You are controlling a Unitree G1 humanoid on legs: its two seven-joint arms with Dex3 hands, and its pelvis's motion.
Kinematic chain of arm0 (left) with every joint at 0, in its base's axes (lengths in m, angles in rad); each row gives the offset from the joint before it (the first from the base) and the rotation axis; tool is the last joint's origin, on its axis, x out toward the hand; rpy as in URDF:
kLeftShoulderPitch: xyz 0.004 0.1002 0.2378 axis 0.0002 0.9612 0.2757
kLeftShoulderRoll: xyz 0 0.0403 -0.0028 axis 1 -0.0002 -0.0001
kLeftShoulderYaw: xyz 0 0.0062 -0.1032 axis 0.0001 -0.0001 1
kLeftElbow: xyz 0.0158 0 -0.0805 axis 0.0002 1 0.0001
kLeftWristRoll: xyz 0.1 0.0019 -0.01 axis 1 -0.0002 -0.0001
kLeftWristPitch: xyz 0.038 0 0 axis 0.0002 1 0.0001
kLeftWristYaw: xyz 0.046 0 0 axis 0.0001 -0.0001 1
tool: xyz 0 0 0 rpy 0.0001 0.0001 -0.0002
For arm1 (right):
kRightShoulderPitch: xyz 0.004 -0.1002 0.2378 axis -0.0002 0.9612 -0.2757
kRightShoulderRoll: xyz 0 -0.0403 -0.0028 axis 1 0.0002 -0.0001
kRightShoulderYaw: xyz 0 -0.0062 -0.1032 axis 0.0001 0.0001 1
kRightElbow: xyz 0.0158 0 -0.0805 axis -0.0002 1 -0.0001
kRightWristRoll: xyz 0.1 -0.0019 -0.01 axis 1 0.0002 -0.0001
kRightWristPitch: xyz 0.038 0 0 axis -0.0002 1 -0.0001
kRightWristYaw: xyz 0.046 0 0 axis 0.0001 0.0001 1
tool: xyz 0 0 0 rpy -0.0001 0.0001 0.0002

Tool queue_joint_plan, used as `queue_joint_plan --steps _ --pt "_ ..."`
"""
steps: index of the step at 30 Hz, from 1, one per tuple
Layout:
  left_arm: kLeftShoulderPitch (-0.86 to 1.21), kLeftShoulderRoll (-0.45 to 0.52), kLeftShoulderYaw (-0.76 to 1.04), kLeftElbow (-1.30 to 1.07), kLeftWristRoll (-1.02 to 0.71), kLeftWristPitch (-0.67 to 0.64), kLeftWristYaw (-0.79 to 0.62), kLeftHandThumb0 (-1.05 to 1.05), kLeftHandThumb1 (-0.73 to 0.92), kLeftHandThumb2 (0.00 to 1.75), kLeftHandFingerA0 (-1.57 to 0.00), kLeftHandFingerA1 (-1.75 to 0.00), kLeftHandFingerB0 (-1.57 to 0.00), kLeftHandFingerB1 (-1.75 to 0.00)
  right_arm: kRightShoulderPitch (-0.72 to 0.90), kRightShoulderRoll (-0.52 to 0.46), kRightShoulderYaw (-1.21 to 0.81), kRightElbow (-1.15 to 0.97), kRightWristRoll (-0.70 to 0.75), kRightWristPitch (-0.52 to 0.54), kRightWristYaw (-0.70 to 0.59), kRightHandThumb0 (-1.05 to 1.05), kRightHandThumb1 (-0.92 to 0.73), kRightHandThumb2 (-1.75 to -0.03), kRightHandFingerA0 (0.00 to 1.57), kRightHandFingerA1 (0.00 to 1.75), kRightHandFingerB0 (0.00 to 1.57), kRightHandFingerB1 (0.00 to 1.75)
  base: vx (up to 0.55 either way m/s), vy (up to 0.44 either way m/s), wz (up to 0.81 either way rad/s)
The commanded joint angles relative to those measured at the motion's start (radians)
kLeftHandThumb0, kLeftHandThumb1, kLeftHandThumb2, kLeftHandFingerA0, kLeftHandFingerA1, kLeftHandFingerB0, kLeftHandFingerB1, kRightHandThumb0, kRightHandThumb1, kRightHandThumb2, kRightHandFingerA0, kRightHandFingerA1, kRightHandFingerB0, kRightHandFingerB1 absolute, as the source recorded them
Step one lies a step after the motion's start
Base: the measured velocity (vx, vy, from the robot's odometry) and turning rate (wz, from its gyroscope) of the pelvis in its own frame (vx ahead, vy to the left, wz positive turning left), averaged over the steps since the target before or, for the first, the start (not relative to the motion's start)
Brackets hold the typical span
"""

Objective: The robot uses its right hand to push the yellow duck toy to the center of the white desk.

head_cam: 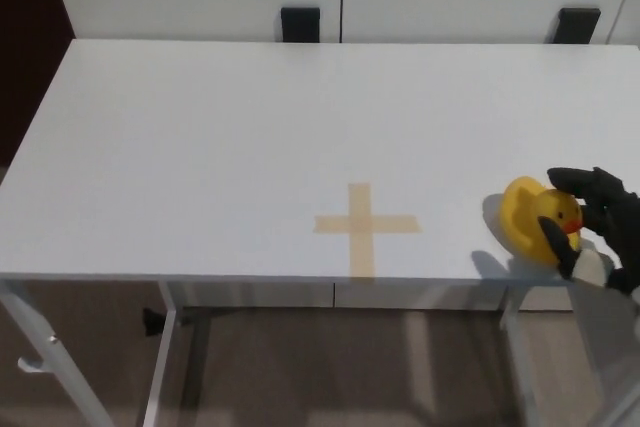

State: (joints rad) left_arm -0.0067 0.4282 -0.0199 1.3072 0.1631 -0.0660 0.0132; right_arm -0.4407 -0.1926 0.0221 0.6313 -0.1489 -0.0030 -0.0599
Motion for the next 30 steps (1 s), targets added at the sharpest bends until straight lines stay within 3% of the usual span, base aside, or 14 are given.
queue_joint_plan --steps 1,15,25,30 --pt "0.009 0.005 0.006 0.002 0.003 -0.010 -0.001 -0.16 0.66 0.66 -0.87 -0.76 -0.84 -0.62 0.001 0.076 -0.003 0.014 0.012 0.054 -0.051 -0.64 -0.78 -0.64 0.32 0.54 0.34 0.41 0.00 0.000 0.00" --pt "0.018 -0.002 -0.008 0.002 0.015 -0.016 0.007 -0.18 0.66 0.68 -0.89 -0.80 -0.86 -0.64 -0.011 0.181 0.068 -0.023 -0.030 0.075 -0.074 -0.66 -0.78 -0.64 0.31 0.58 0.34 0.44 0.00 0.000 0.00" --pt "0.017 0.002 -0.009 0.001 0.023 -0.016 0.005 -0.13 0.65 0.73 -0.88 -0.74 -0.84 -0.60 -0.024 0.214 0.123 -0.017 -0.047 0.062 -0.064 -0.71 -0.78 -0.63 0.31 0.61 0.33 0.47 0.00 0.000 0.00" --pt "0.024 0.001 -0.009 -0.001 0.026 -0.026 0.009 -0.16 0.65 0.70 -0.89 -0.79 -0.84 -0.62 -0.021 0.225 0.152 -0.030 -0.059 0.062 -0.062 -0.72 -0.78 -0.63 0.31 0.65 0.31 0.49 0.00 0.000 0.00"
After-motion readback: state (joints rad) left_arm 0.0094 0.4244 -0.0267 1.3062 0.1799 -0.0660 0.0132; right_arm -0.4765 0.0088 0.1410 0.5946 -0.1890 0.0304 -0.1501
